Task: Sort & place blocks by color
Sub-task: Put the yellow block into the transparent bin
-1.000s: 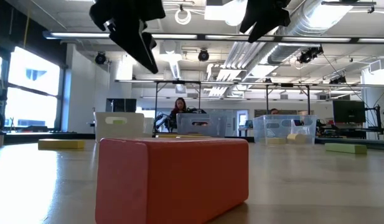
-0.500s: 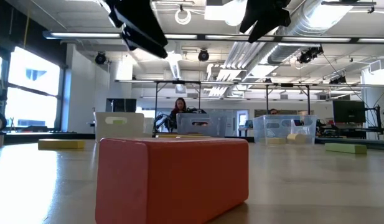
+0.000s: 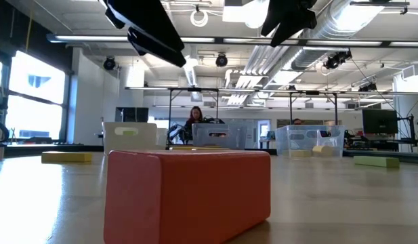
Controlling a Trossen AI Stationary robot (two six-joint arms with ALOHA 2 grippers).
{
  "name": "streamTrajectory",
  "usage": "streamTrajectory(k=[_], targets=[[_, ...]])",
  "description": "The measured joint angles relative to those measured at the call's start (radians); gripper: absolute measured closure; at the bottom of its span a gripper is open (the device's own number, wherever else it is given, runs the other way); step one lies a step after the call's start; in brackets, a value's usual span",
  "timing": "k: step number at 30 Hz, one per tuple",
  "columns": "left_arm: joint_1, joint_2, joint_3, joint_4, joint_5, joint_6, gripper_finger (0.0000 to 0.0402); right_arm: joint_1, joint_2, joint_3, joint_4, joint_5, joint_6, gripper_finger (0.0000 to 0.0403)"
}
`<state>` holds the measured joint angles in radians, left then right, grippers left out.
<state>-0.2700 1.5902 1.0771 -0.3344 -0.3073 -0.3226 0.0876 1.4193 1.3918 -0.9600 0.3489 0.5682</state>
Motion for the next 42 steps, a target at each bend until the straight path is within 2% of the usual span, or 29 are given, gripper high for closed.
streamTrajectory(k=[21,42], targets=[[-0.032,0.275,0.0,0.129,-0.002,-0.008,0.0195,0.0,0.0,0.0,0.0,0.0,0.011,0.0178],[-0.04,0.303,0.0,0.198,-0.009,-0.008,0.0195,0.0,0.0,0.0,0.0,-0.017,0.011,0.0178]])
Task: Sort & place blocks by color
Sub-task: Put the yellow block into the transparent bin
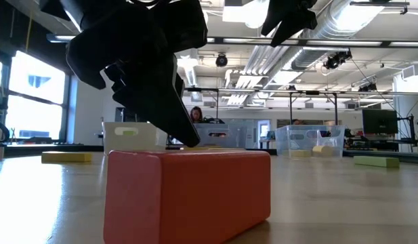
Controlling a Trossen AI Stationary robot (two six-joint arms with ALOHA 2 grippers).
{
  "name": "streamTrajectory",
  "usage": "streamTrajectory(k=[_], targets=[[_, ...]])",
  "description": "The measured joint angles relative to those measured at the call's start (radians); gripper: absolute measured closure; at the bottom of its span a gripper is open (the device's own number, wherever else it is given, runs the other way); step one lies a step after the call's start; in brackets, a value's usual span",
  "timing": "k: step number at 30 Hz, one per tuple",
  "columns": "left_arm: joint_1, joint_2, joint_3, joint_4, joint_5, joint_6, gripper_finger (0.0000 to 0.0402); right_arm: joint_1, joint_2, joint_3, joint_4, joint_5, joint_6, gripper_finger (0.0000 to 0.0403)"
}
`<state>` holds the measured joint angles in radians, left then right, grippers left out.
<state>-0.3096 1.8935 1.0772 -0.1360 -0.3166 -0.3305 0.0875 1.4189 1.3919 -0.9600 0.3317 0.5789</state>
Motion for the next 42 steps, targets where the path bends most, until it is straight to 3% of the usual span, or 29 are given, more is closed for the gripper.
streamTrajectory(k=[11,17,26,42], targets=[[-0.006,-0.013,-0.002,0.021,-0.017,0.0,0.0195,0.0,0.0,0.0,0.0,-0.002,-0.003,0.0178],[-0.017,-0.014,-0.001,0.02,0.033,-0.06,0.0195,0.0,0.0,0.0,0.0,-0.002,-0.003,0.0178],[-0.033,-0.006,0.0,0.009,0.018,-0.111,0.0195,0.0,0.0,0.0,0.0,-0.002,-0.002,0.0178],[-0.018,0.033,0.0,0.036,0.011,-0.105,0.0197,0.0,0.0,0.0,-0.001,-0.002,0.008,0.0178]])
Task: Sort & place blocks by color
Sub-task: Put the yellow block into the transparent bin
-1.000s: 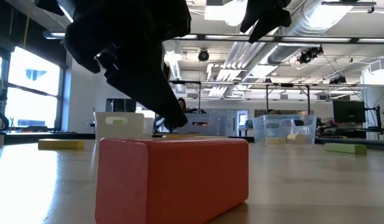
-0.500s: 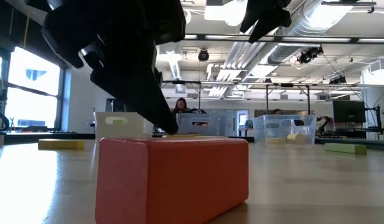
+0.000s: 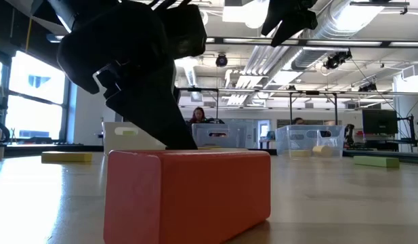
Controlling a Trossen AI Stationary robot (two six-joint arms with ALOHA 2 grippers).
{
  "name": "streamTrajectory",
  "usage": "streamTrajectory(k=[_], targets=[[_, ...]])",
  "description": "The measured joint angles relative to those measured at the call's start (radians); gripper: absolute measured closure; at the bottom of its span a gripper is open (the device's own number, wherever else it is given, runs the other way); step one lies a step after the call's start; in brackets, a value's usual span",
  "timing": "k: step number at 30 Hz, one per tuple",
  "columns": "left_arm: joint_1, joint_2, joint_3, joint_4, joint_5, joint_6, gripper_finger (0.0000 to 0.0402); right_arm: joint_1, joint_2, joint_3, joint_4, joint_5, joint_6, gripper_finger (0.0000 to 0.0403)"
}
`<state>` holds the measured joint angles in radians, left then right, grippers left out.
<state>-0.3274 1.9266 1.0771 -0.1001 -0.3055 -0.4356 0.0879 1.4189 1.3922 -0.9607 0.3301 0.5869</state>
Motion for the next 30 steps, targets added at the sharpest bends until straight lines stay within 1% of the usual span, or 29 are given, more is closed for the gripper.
streamTrajectory(k=[5,8,18,24,30], targets=[[0.013,0.011,0.0,0.008,0.018,0.003,0.0217,0.0,0.0,0.0,0.0,-0.003,0.0,0.0178],[0.015,0.01,0.001,0.036,0.023,0.035,0.0233,0.0,0.0,0.0,0.0,-0.007,0.0,0.0178],[0.046,0.01,0.001,0.047,0.078,0.072,0.029,0.0,0.0,0.0,-0.003,-0.006,-0.001,0.0178],[0.075,0.016,0.001,0.049,0.14,0.072,0.0307,0.0,0.0,0.0,-0.003,-0.007,-0.002,0.0178],[0.09,0.055,0.001,0.06,0.153,0.108,0.0322,0.0,0.0,0.0,-0.003,-0.008,-0.001,0.0178]])
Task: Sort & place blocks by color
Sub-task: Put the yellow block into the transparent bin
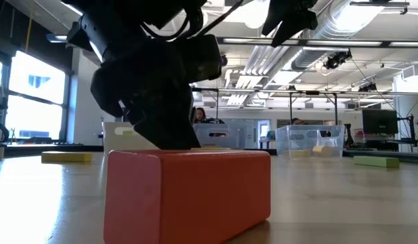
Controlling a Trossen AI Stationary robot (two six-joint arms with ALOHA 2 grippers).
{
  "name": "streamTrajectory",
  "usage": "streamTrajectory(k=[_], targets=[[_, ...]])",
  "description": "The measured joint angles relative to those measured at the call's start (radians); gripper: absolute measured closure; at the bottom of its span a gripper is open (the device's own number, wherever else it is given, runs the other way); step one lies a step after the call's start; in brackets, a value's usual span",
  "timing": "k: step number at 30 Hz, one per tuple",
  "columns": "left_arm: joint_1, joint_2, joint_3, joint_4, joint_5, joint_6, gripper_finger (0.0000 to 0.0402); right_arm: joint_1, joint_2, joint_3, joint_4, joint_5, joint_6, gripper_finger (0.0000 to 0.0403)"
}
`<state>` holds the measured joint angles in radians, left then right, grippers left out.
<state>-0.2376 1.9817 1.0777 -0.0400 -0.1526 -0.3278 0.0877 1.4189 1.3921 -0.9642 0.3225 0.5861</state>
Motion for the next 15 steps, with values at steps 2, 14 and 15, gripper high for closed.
streamTrajectory(k=[2,14,15], targets=[[0.001,0.004,0.001,0.005,-0.002,0.004,0.0334,0.0,0.0,0.0,0.0,-0.001,0.0,0.0178],[0.01,0.011,0.0,0.058,-0.003,0.052,0.0393,0.0,0.0,0.0,-0.003,-0.011,-0.002,0.0178],[0.012,0.011,0.0,0.058,0.0,0.051,0.0393,0.0,0.0,0.0,-0.003,-0.011,-0.002,0.0178]])
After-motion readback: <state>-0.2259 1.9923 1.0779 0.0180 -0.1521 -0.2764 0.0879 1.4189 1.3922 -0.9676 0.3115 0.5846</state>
